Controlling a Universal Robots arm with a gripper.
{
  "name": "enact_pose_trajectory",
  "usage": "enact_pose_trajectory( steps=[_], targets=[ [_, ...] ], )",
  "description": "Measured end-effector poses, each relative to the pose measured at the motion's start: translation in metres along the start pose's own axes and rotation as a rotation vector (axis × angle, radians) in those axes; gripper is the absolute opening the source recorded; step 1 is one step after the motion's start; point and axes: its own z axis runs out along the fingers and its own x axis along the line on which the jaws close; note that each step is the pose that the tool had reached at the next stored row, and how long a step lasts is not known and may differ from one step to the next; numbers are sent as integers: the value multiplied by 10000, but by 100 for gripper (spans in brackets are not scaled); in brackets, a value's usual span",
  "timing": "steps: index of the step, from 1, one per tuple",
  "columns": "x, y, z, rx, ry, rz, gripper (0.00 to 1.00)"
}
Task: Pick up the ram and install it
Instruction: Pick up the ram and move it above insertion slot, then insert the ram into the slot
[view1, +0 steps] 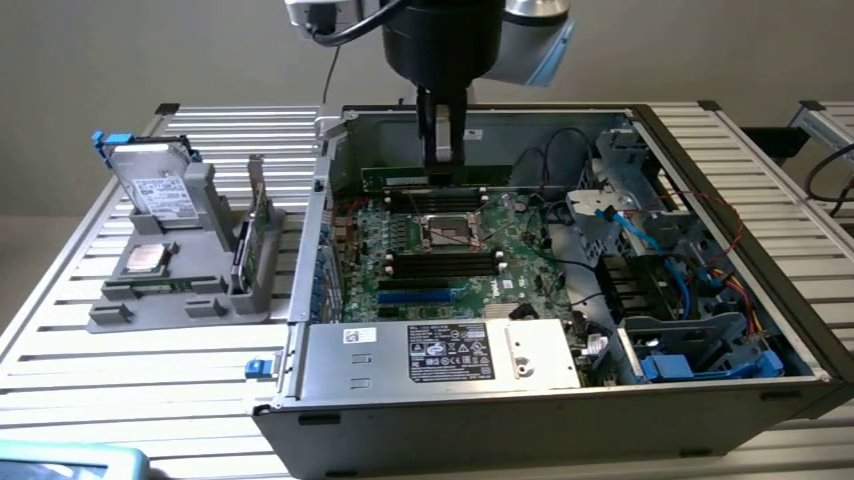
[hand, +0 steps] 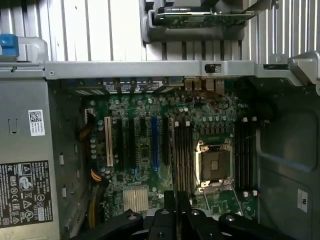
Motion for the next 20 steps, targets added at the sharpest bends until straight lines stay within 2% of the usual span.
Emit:
enact_pose_trajectory(
  steps=[5, 6, 7, 13, 20],
  targets=[
    [-19, -212, 121, -3, 2, 49, 15],
    [-9, -262, 201, 24, 6, 310, 15],
    [-5, -280, 236, 42, 8, 451, 15],
    [-13, -297, 330, 66, 11, 609, 15],
    [-215, -275, 491, 70, 7, 548, 15]
  ],
)
